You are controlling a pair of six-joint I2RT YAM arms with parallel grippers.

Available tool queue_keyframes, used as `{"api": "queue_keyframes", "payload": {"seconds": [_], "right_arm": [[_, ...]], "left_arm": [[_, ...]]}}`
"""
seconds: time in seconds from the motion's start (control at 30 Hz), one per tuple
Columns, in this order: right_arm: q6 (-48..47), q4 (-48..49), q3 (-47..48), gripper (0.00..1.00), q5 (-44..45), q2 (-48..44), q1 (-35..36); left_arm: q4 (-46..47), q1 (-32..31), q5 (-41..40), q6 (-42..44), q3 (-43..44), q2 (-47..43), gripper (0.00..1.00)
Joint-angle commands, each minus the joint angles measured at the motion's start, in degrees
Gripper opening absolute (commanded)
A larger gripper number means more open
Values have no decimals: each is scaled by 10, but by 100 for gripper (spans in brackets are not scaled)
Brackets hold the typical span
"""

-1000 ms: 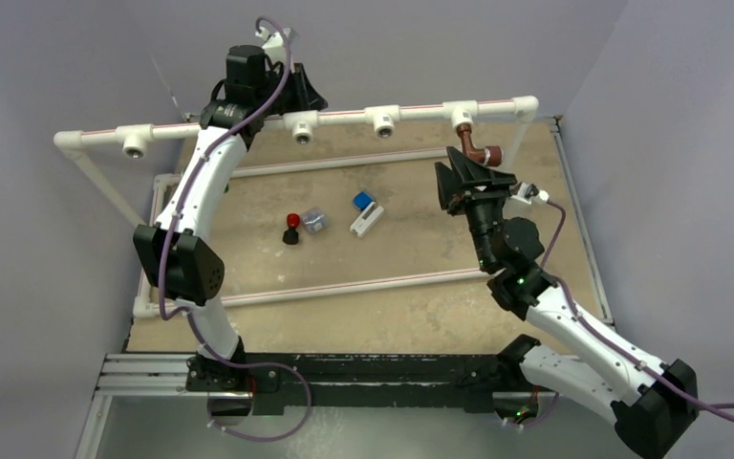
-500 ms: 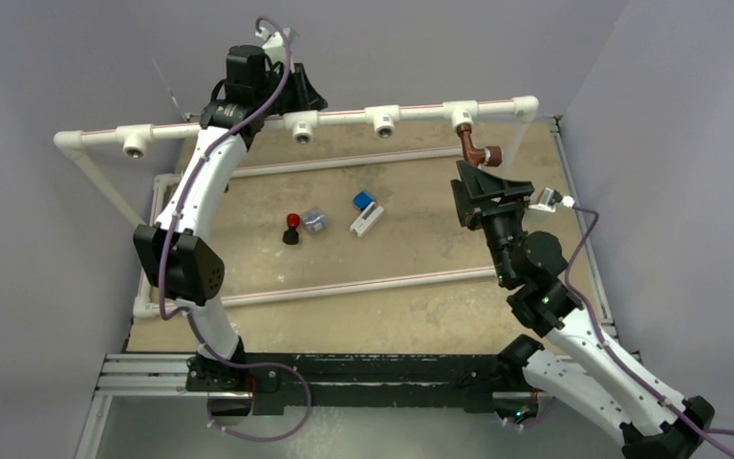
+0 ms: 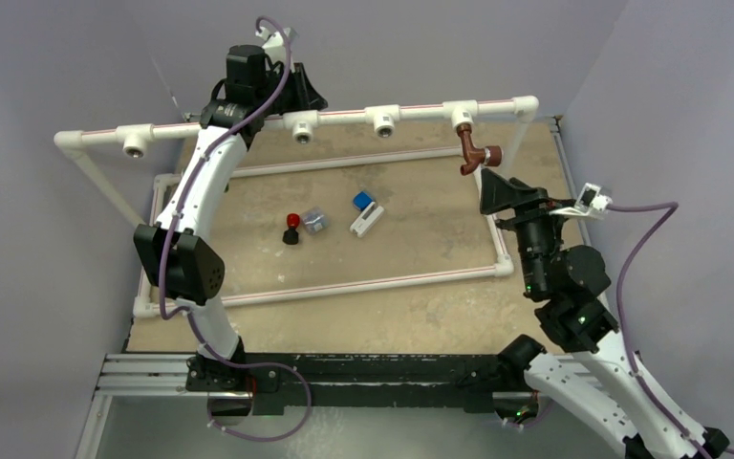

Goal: Install the water faucets

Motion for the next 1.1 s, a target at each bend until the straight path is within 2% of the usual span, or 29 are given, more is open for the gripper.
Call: {"api": "queue_keyframes", "payload": {"seconds": [0.0, 0.3, 0.4, 0.83, 1.07], "right_arm": [[-289, 4, 29, 80, 2, -8, 0], [-698, -103, 55, 86, -46, 48, 0], [-794, -109, 40, 88, -50, 57, 0], [-1107, 104, -13, 91, -18, 89, 1], [-1163, 143, 7, 91, -33, 148, 2]], "left_arm": [[-20, 3, 22, -1, -7, 41, 18], [-20, 3, 26, -2, -6, 41, 18], [-20, 3, 27, -2, -5, 41, 18], [-22, 4, 25, 1, -7, 38, 18], [-22, 5, 26, 1, -8, 38, 18]]}}
